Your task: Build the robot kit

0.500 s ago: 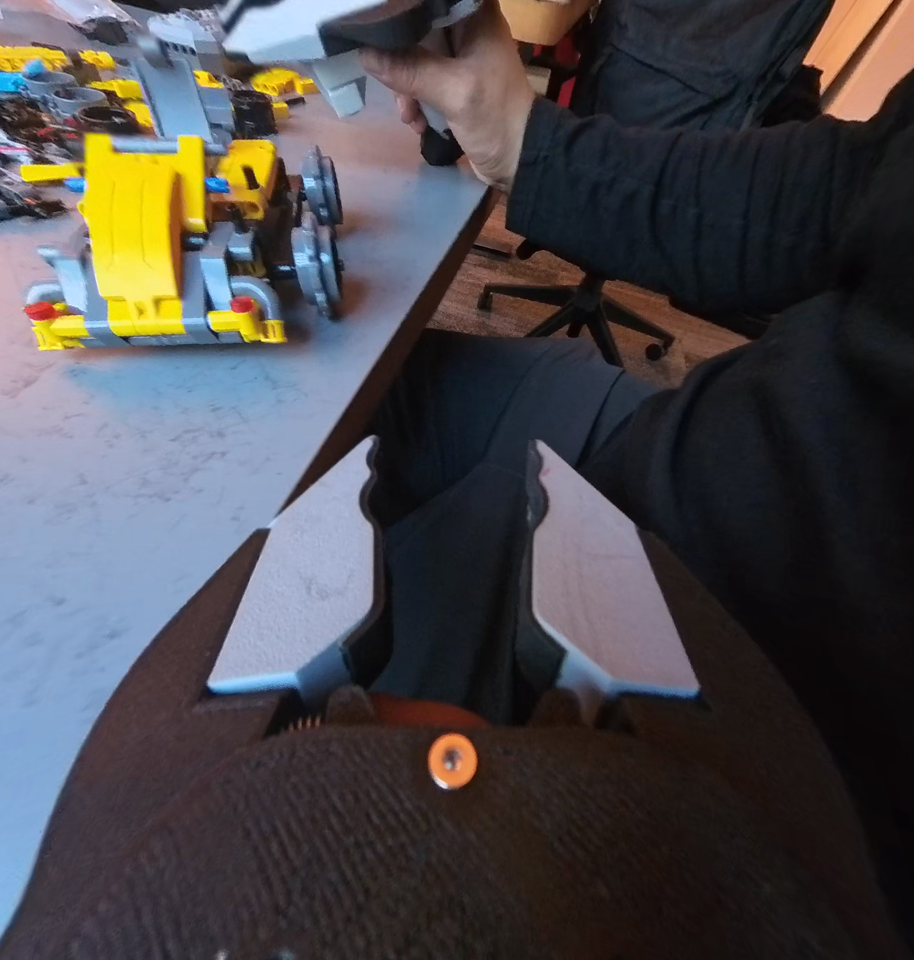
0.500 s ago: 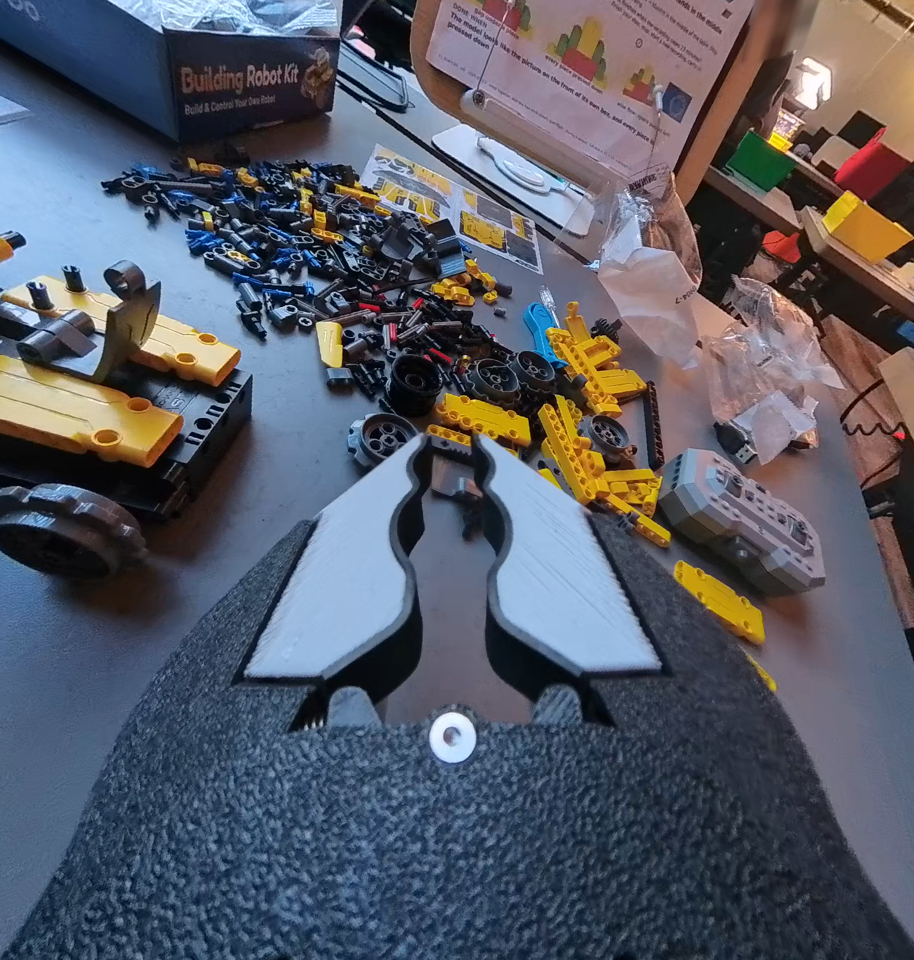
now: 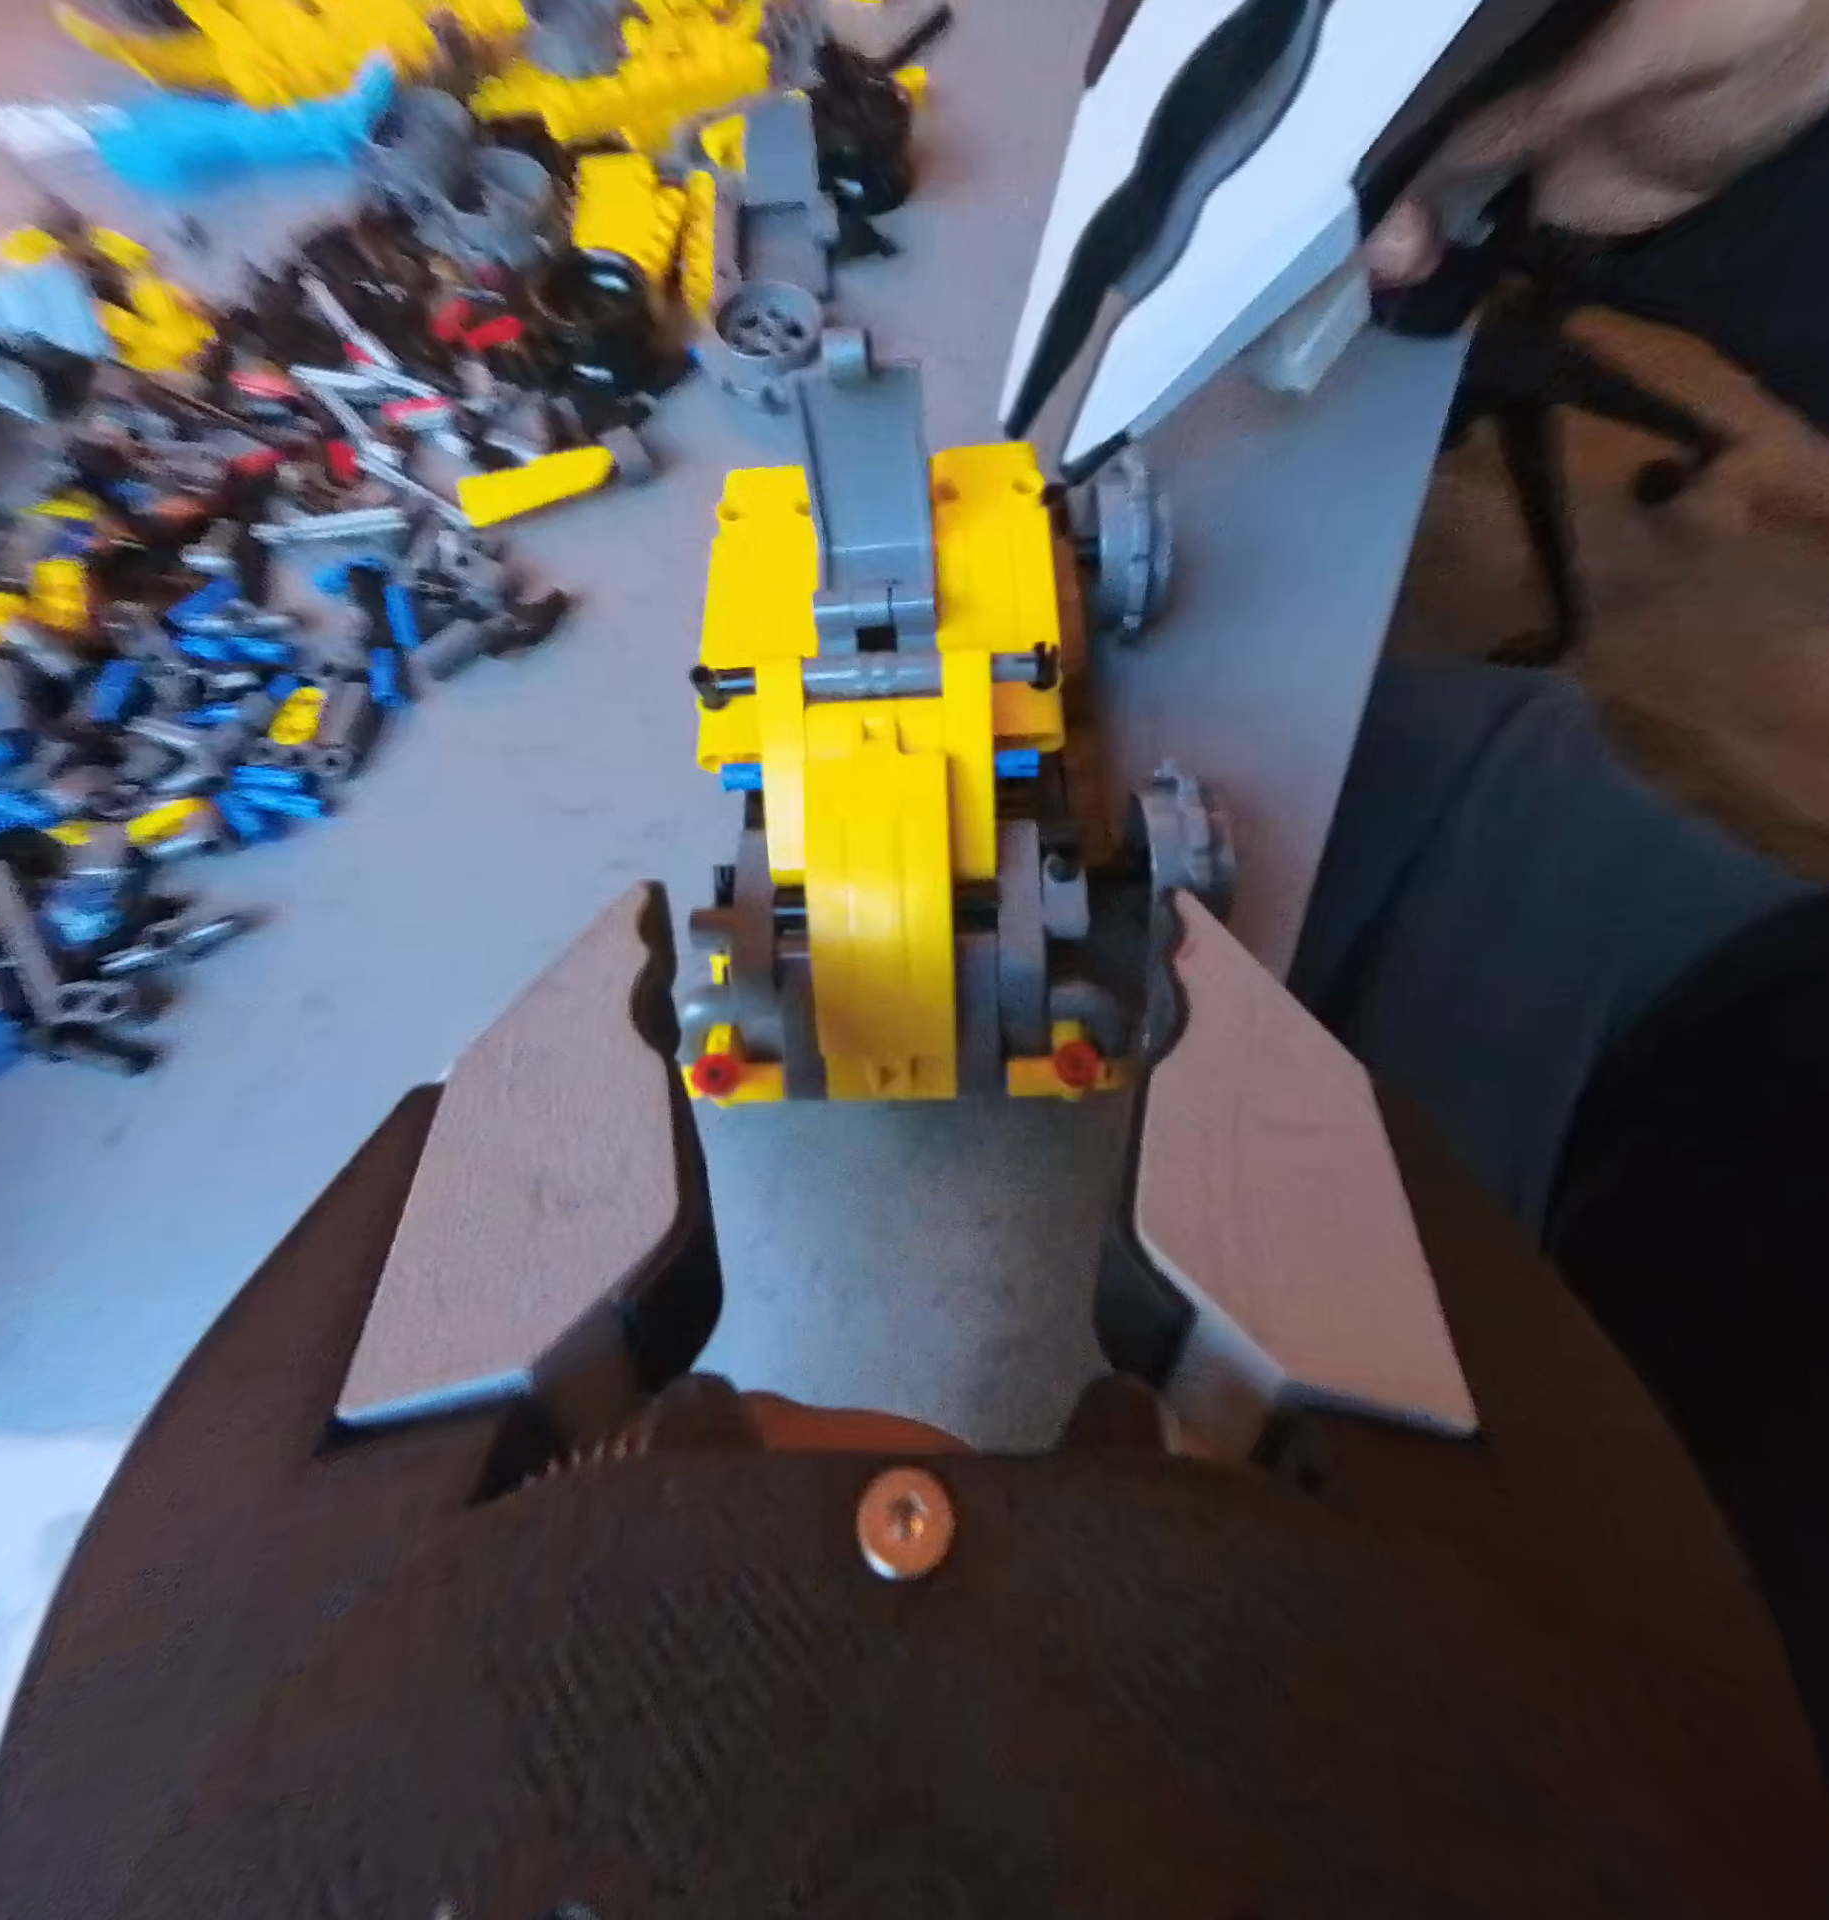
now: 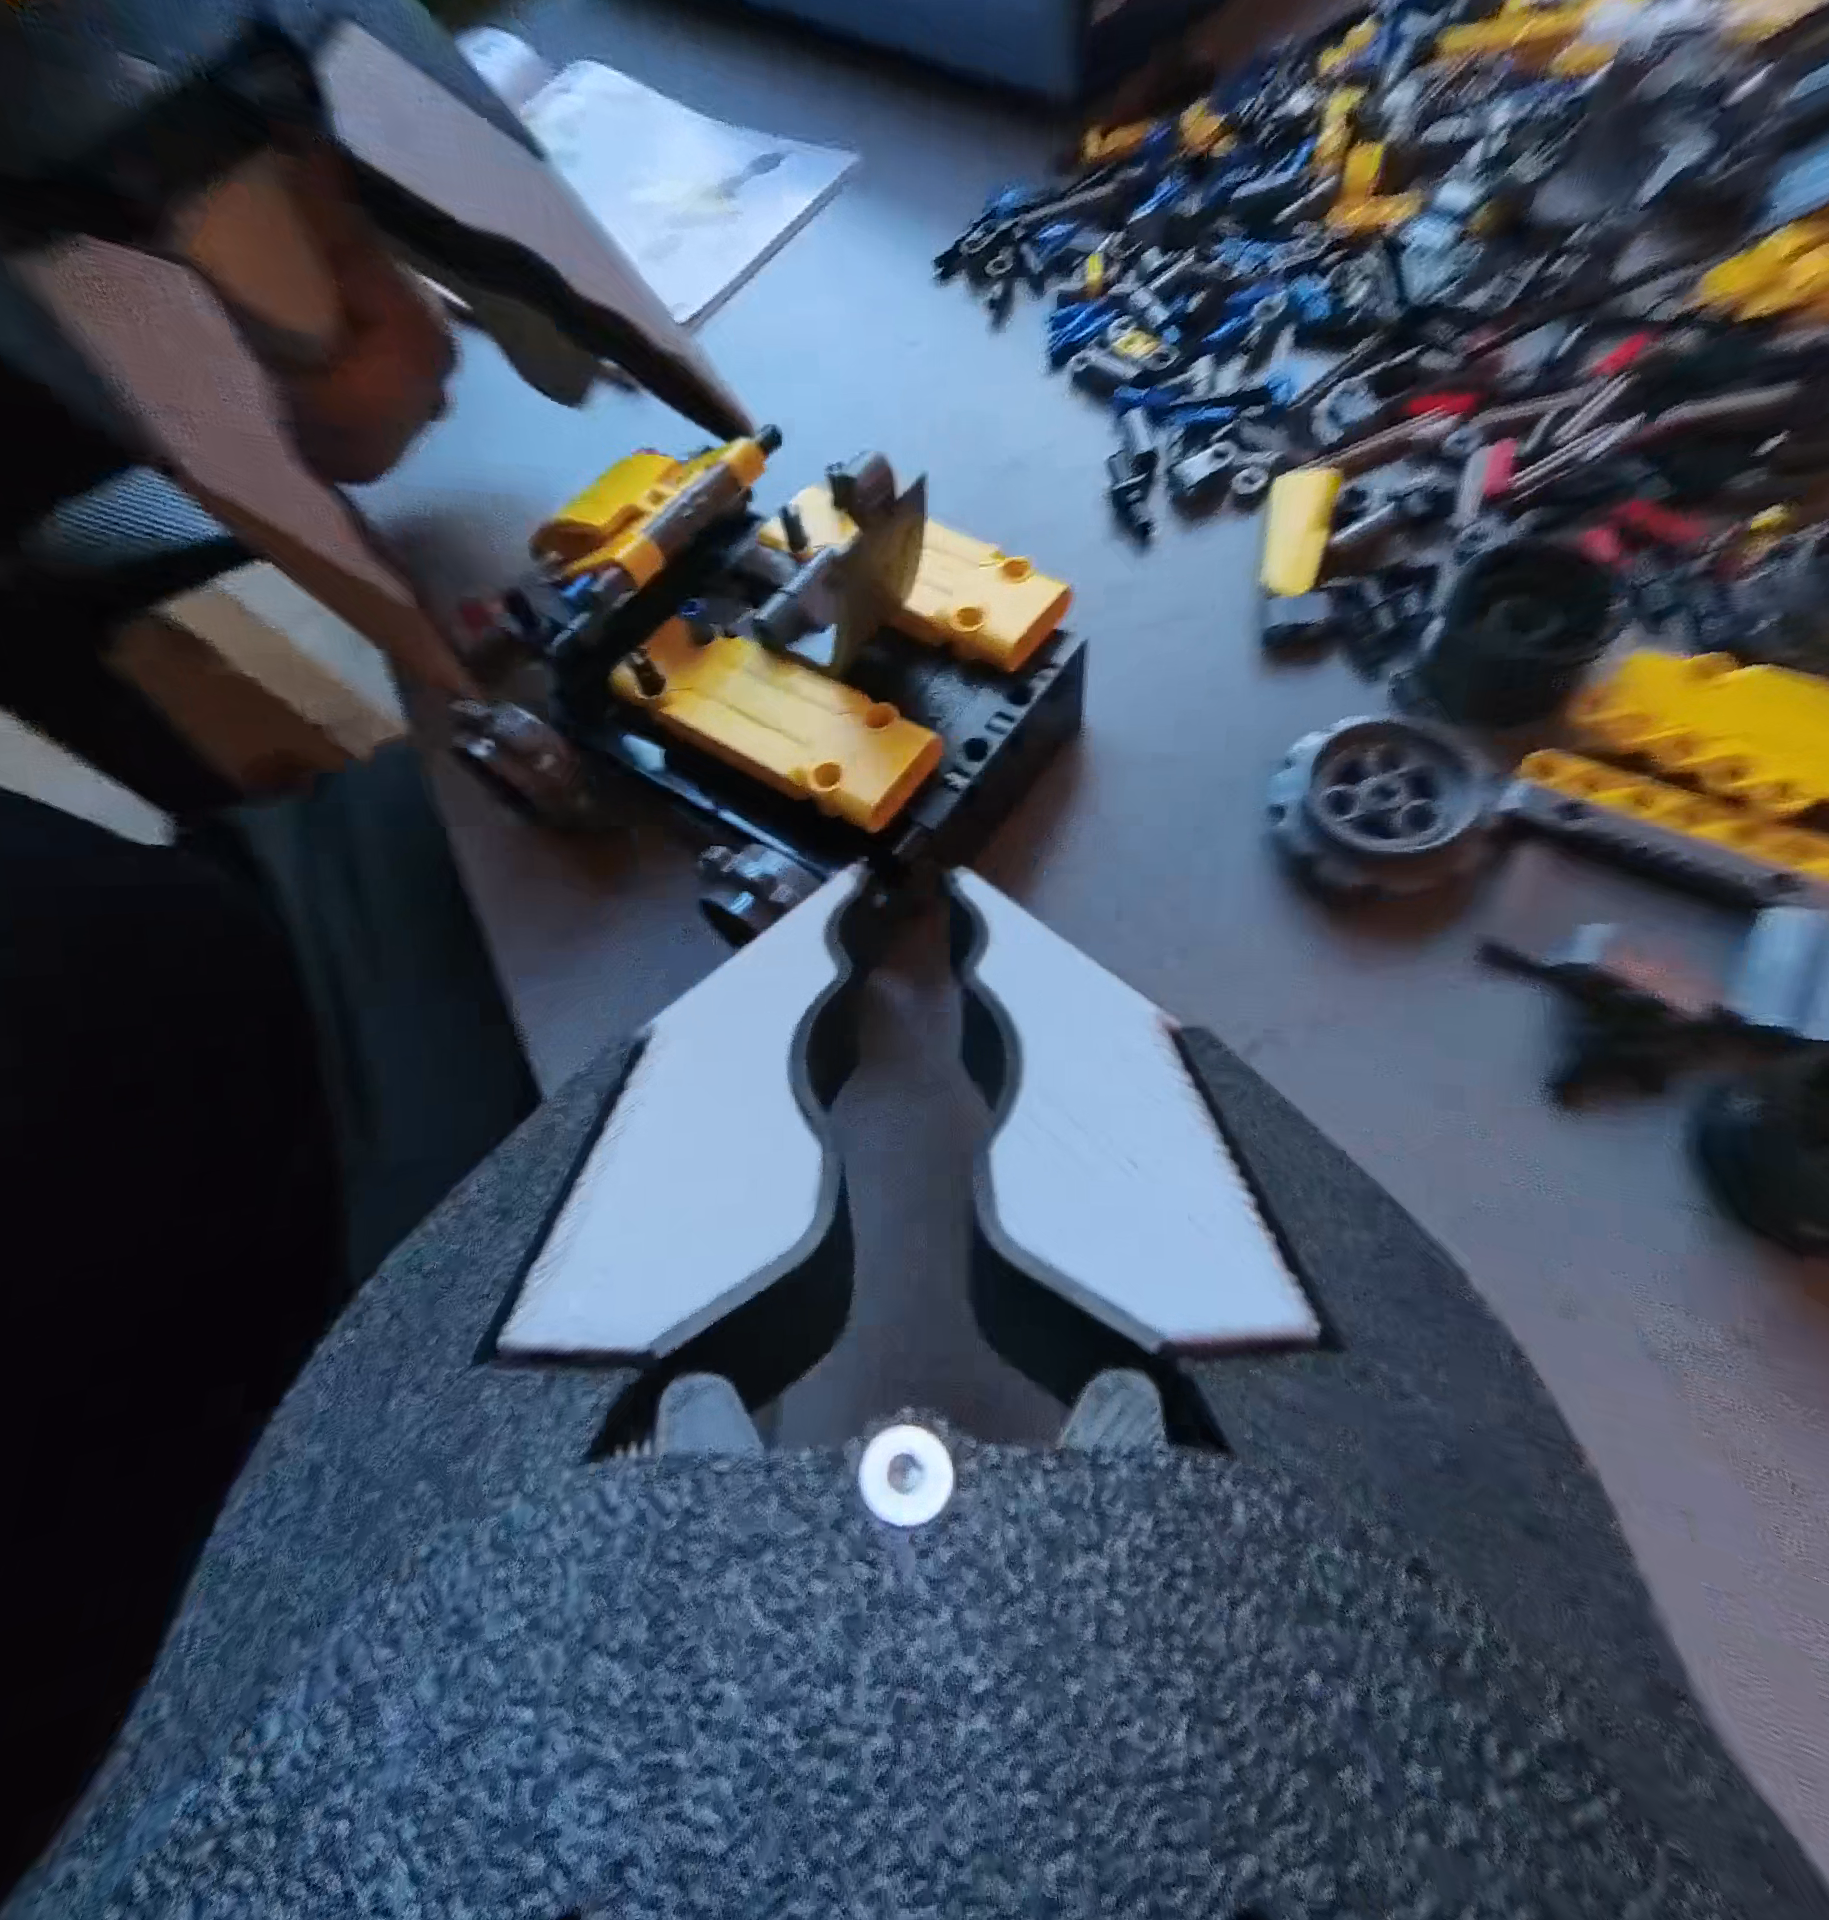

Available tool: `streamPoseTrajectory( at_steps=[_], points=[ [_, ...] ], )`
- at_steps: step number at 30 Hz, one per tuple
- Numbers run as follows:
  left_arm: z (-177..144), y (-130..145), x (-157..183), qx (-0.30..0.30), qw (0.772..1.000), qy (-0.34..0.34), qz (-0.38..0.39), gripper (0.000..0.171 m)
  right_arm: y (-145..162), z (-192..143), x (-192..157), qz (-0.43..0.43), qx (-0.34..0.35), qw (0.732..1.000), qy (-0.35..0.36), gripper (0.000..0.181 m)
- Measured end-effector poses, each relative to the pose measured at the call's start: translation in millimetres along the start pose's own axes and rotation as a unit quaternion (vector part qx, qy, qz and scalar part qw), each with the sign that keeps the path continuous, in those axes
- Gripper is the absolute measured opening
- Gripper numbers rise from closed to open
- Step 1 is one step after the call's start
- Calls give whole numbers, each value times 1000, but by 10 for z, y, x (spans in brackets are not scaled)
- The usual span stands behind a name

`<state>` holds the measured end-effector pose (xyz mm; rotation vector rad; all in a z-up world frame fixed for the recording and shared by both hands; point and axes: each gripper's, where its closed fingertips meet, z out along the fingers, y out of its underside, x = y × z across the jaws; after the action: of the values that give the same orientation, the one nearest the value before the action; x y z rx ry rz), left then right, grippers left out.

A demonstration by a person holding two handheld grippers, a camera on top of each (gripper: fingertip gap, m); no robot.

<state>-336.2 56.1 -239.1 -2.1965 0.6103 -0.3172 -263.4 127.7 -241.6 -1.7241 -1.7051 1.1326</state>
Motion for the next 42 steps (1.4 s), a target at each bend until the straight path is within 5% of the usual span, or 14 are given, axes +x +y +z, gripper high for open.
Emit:
streamPoseTrajectory(
  at_steps=[2,7,15,18,21,28,32,40,42],
  points=[
    [56,24,17,-20,998,47,-47,86,32,-11,-34,37,-6,998,-41,6],
    [98,129,130,-8,993,88,-84,84,79,-67,-70,69,-16,992,-100,32],
    [-168,241,295,25,994,-15,103,84,307,-100,-151,-42,-92,987,-129,54],
    [-84,346,298,-18,994,-11,110,107,335,-40,-461,-45,-119,968,-217,47],
    [-57,366,210,-34,991,-28,123,105,325,46,-603,-50,-132,960,-240,35],
    [-90,396,171,-38,991,-9,127,105,156,6,-716,-9,-72,969,-236,28],
    [-140,286,146,-34,996,55,64,104,-54,-17,-647,-10,6,982,-189,48],
    [-140,215,103,-51,994,88,29,104,-98,-141,-654,-180,44,983,-10,58],
    [-149,203,98,-53,994,98,22,104,48,-147,-702,-244,22,969,22,90]
  ],
)
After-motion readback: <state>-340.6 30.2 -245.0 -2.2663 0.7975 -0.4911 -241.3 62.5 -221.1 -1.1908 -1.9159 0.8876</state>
